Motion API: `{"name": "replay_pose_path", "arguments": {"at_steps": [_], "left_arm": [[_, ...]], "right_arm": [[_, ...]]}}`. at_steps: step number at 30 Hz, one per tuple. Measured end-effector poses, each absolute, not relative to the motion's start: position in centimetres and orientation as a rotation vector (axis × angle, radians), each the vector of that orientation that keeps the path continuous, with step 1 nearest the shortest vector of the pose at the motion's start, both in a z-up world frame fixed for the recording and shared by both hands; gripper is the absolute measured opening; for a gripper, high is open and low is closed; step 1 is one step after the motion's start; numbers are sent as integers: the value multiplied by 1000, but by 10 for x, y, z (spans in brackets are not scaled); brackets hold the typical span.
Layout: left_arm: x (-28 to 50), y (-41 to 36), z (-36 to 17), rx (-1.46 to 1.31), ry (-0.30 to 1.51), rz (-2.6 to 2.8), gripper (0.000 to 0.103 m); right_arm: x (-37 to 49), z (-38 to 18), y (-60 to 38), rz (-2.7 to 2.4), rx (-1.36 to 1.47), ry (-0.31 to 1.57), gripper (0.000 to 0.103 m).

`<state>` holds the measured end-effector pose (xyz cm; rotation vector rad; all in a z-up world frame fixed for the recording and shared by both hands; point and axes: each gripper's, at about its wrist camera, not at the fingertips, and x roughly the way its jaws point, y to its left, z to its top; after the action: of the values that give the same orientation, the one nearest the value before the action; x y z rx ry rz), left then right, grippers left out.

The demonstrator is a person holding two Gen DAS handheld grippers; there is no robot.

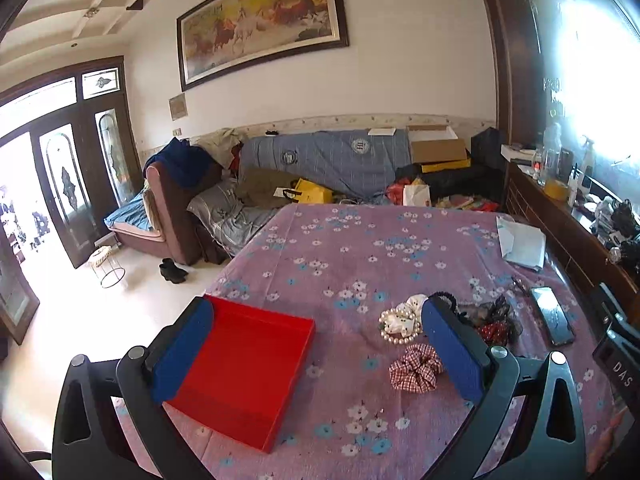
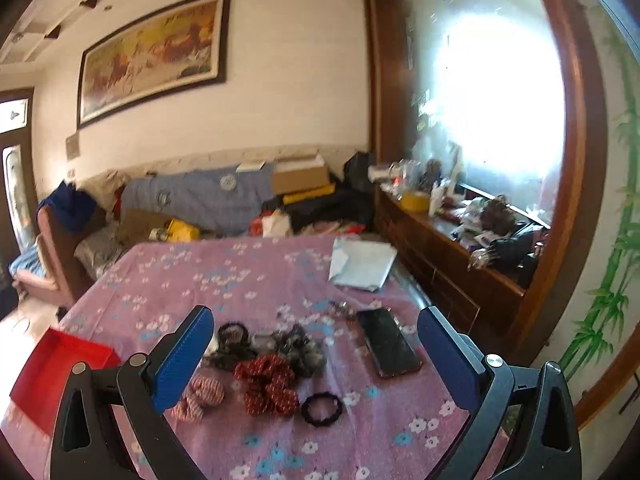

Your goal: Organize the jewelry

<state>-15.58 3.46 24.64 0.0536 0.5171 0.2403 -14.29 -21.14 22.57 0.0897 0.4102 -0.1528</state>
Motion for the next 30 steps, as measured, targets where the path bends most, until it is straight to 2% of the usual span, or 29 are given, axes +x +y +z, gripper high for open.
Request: {"name": "replay_pose_path", "arguments": {"at_steps": [5, 18, 23, 30], "left_arm": [[-150, 32, 240, 60, 551, 224, 103], [-131, 54, 218, 7, 711, 226, 103], [-167, 92, 236, 3, 694, 378, 103], [-235, 142, 264, 112, 615, 765, 103]], "right_arm": [[-127, 204, -210, -120, 124, 546, 103], [-112, 178, -184, -64, 62, 659, 103], [-92, 171, -145, 27, 16, 691, 103], [-66, 180, -37, 316, -105, 688, 103]]}}
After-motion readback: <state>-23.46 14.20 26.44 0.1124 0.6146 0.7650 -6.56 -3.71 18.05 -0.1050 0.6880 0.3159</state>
